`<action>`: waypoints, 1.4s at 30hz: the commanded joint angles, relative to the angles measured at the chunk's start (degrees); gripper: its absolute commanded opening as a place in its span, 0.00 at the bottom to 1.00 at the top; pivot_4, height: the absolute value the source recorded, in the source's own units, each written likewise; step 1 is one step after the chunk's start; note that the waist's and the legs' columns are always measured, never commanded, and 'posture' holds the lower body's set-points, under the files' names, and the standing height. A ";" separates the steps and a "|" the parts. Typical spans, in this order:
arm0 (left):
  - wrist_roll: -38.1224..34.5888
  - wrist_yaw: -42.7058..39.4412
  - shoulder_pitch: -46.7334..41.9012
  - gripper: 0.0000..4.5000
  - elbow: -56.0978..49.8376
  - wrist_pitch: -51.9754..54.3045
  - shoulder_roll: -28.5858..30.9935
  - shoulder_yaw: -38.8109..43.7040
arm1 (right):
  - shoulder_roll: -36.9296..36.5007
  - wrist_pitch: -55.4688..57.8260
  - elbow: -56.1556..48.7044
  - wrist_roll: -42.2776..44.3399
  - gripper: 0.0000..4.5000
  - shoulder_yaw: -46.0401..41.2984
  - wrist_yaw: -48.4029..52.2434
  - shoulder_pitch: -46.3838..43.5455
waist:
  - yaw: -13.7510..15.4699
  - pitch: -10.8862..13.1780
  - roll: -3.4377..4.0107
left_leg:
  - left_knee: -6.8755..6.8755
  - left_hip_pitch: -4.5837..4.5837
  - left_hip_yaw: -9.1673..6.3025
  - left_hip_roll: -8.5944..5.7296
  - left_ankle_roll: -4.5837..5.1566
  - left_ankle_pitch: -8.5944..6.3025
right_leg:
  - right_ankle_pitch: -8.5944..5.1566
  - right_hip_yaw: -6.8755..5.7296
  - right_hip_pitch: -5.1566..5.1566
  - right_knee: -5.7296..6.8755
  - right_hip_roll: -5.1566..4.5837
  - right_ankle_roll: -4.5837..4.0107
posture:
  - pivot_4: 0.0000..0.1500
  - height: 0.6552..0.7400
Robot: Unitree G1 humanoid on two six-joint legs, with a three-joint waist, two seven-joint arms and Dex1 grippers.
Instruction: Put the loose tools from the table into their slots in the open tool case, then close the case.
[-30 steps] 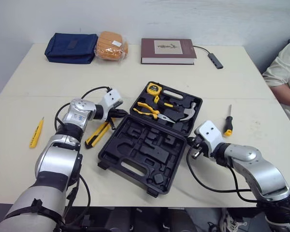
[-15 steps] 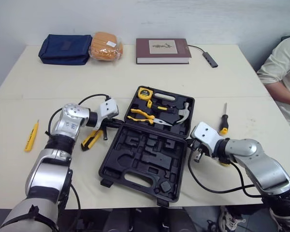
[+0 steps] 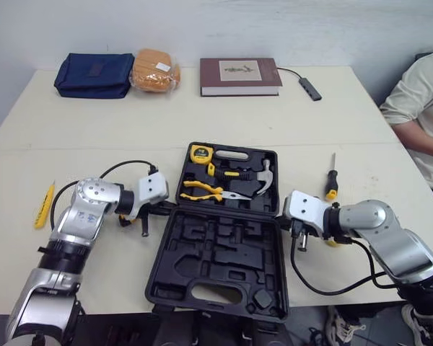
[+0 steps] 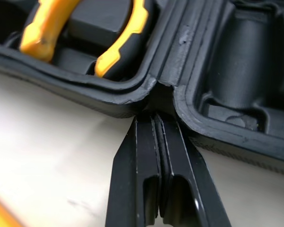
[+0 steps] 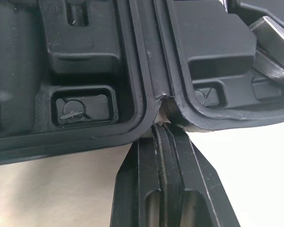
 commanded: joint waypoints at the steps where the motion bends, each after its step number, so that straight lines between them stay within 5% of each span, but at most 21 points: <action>1: -2.94 -1.72 6.30 0.00 -7.68 2.77 -0.44 -3.65 | 1.21 -5.82 -3.13 1.32 0.01 1.26 3.41 -1.11 | 0.01 -0.04 0.02 | -0.01 0.01 0.00 0.00 0.00 0.00 | 0.00 0.00 0.01 0.00 0.00 0.00 | 1.00 1.00; 12: -5.96 4.85 17.66 0.00 -20.46 9.45 0.87 1.40 | -0.18 -9.07 -4.44 1.50 0.01 -2.36 5.74 3.55 | 0.24 -0.13 0.10 | -0.06 0.01 -0.03 0.00 -0.01 -0.02 | 0.00 0.03 0.02 -0.05 -0.06 0.00 | 1.00 1.00; 20: -6.82 14.84 21.59 0.00 -18.82 12.14 2.06 9.88 | -1.96 -6.64 -4.01 -0.99 0.01 -8.14 -0.82 8.95 | 0.27 -0.15 0.10 | -0.04 0.08 -0.09 -0.01 -0.02 -0.02 | 0.00 0.03 0.07 -0.07 -0.12 -0.01 | 1.00 1.00; 26: -23.65 13.23 32.19 0.00 -29.31 21.85 2.50 29.41 | -2.84 0.22 -8.68 15.54 0.01 -23.27 4.20 14.75 | -0.26 -0.15 0.10 | -0.19 0.09 -0.15 0.05 -0.09 -0.05 | -0.06 0.01 0.02 -0.04 -0.11 -0.11 | 1.00 1.00; 28: -26.63 15.54 35.47 0.12 -31.26 23.15 1.30 36.05 | -3.33 4.57 -10.27 24.02 0.00 -30.18 6.75 16.35 | 0.18 -0.15 0.10 | -0.15 0.05 -0.21 0.05 -0.09 -0.05 | -0.06 -0.02 0.04 -0.10 -0.13 -0.11 | 1.00 1.00; 31: -32.75 16.29 40.91 0.39 -34.57 26.80 0.48 44.62 | -5.09 8.51 -8.42 27.95 0.22 -36.94 6.58 17.38 | 0.30 -0.15 0.09 | -0.09 0.15 -0.28 0.03 -0.01 -0.13 | -0.06 -0.04 0.22 -0.29 -0.20 -0.10 | 1.00 1.00; 37: -35.93 16.48 52.83 1.00 -27.97 27.09 0.65 61.14 | -10.41 6.58 2.45 25.23 0.94 -47.41 9.13 23.40 | 0.39 -0.16 0.10 | -0.20 0.79 -0.39 0.01 0.03 -0.52 | -0.22 -0.10 0.92 -0.59 -0.25 -0.40 | 1.00 1.00; 42: -31.86 15.60 58.52 1.00 -13.09 20.60 4.18 68.82 | -12.88 0.73 13.56 20.83 0.99 -52.56 10.03 26.99 | 0.21 -0.16 0.11 | -0.26 0.90 -0.35 0.02 0.34 -0.76 | -0.29 -0.09 0.92 -0.57 -0.25 -0.53 | 1.00 1.00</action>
